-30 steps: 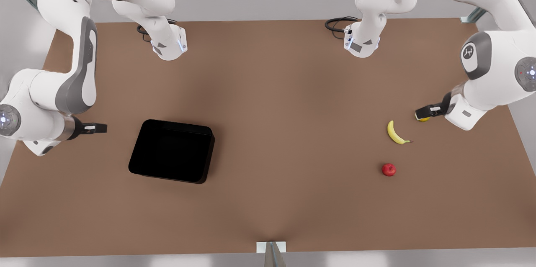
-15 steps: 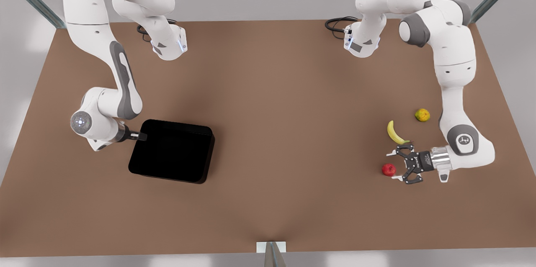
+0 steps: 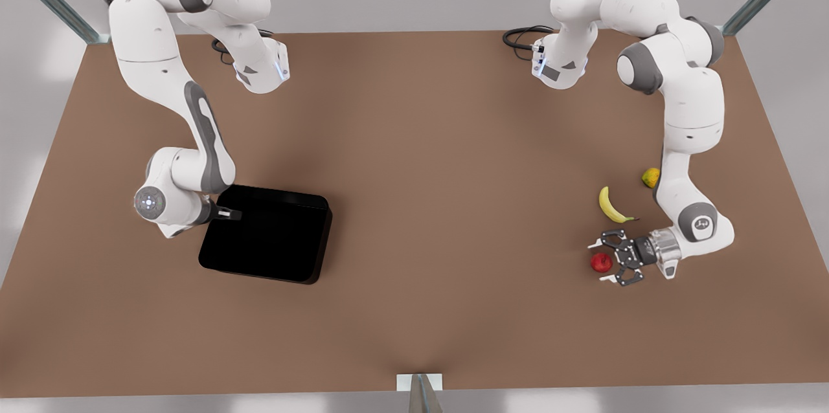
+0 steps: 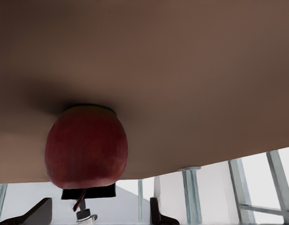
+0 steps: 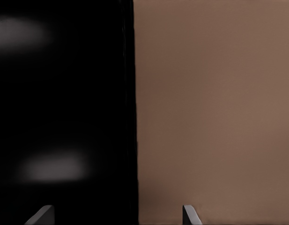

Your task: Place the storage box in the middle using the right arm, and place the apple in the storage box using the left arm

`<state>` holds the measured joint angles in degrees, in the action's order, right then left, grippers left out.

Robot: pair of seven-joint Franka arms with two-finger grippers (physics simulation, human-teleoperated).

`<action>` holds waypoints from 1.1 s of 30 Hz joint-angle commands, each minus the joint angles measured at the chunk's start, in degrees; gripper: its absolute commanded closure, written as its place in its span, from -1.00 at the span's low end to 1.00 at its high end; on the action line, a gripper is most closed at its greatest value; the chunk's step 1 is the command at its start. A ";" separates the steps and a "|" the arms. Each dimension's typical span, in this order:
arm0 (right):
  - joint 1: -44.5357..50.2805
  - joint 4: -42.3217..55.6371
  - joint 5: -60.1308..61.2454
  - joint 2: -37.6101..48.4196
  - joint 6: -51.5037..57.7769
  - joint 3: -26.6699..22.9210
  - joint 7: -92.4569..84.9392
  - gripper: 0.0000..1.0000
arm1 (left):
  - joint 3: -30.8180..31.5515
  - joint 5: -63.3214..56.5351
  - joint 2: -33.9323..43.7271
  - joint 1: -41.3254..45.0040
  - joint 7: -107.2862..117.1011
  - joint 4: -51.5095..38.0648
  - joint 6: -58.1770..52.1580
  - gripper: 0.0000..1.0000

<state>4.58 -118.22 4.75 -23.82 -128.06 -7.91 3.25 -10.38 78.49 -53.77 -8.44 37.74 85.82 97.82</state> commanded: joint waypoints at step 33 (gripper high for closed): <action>0.08 9.59 0.09 -0.70 7.65 3.34 -4.22 0.57 | 0.71 -1.58 -1.16 0.62 -0.03 0.31 7.21 -0.36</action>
<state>4.90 -107.47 5.02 -24.44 -120.49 -3.11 -0.73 -9.67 76.89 -54.93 -7.82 37.70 86.13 105.03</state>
